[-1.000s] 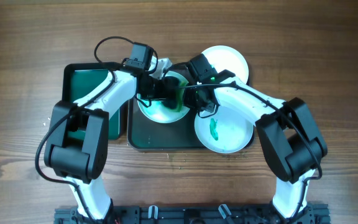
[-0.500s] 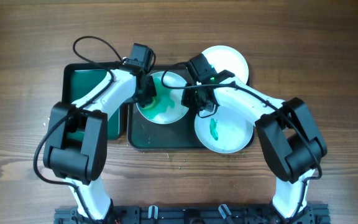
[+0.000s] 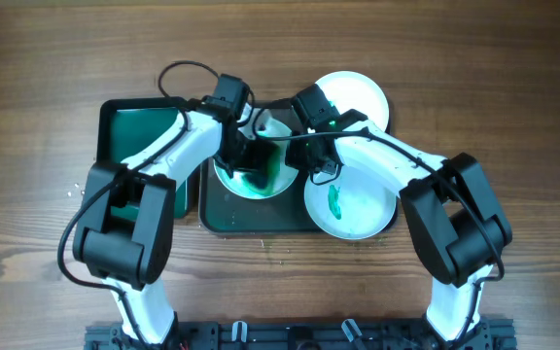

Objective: Clean dirty plates on tray and stack at the side
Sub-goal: 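Scrub the plate again with the sponge in the left gripper, then lift the cleaned plate with the right gripper and carry it right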

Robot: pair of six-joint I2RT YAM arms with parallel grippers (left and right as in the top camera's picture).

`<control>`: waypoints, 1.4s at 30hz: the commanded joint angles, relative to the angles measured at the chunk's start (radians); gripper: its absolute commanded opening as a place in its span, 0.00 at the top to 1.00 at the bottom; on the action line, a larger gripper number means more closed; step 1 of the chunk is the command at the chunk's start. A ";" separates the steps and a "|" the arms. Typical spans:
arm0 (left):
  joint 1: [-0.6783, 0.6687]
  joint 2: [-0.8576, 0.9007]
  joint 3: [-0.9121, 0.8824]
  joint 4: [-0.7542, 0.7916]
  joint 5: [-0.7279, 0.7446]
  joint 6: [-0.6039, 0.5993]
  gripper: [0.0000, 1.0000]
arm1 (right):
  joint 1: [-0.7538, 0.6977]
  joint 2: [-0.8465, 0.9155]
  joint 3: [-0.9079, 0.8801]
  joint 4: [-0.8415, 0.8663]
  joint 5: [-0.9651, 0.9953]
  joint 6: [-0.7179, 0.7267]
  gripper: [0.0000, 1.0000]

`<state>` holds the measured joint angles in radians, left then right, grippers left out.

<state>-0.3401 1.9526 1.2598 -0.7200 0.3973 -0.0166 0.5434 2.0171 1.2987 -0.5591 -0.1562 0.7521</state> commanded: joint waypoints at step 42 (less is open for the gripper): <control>0.231 -0.415 0.097 -0.348 -0.356 -0.380 0.96 | 0.307 -0.292 0.135 -0.224 0.933 -0.397 0.96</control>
<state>-0.1154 1.5528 1.3399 -1.0622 0.0505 -0.4164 0.7609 1.7805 1.4036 -0.7792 0.3969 0.3092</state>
